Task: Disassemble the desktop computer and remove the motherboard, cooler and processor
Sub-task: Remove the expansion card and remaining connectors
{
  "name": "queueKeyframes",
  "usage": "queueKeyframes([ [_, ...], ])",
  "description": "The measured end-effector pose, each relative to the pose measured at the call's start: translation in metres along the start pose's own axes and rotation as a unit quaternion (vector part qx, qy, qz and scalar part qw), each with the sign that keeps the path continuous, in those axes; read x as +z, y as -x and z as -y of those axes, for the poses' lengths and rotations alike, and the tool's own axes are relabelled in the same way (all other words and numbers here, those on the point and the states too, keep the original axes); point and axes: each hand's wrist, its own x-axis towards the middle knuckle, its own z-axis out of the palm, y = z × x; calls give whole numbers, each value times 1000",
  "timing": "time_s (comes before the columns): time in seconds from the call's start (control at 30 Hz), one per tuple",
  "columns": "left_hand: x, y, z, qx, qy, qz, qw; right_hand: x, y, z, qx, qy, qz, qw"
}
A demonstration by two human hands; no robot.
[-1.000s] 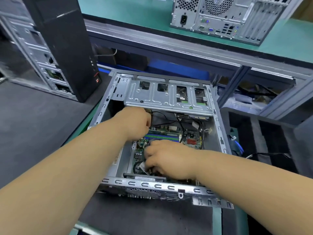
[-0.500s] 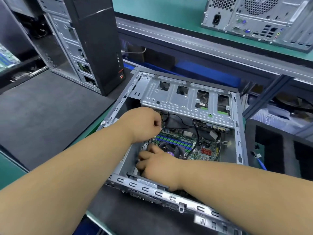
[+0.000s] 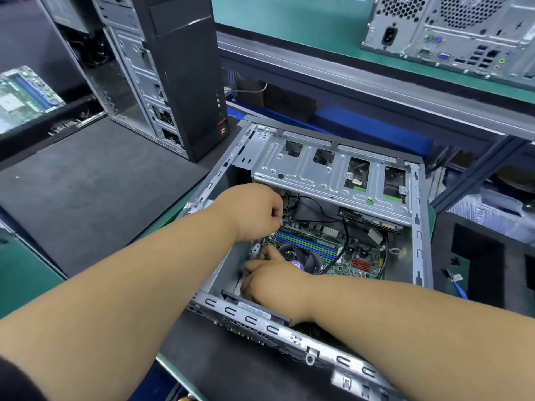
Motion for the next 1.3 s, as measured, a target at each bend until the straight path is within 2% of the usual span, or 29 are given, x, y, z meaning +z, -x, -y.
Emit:
queueKeyframes([
  [0.23,0,1,1,3,4,-4,1000,-2,2,-3,12,-24,-27,999],
  [0.37,0,2,1,4,-1,-10,1000,-3,2,-1,4,-7,-10,1000],
  [0.63,0,1,1,-2,6,-17,1000,1,1,-3,-15,-27,-52,998],
  [0.8,0,1,0,-10,11,-13,1000,-4,1,-5,6,-64,-96,993],
  [0.93,0,1,1,-16,17,-15,1000,-13,10,-13,-20,-213,-120,969],
  [1.03,0,0,0,-19,12,-9,1000,-20,12,-16,1,-177,-98,979],
  [1.17,1,-1,1,-46,4,-27,999,-25,14,-16,-15,-151,-60,987],
  [1.23,1,-2,1,-72,3,-55,996,-28,18,-23,-12,-213,-46,976],
  [1.3,1,-3,1,-97,-7,-65,993,-34,21,-31,3,-323,-39,946],
])
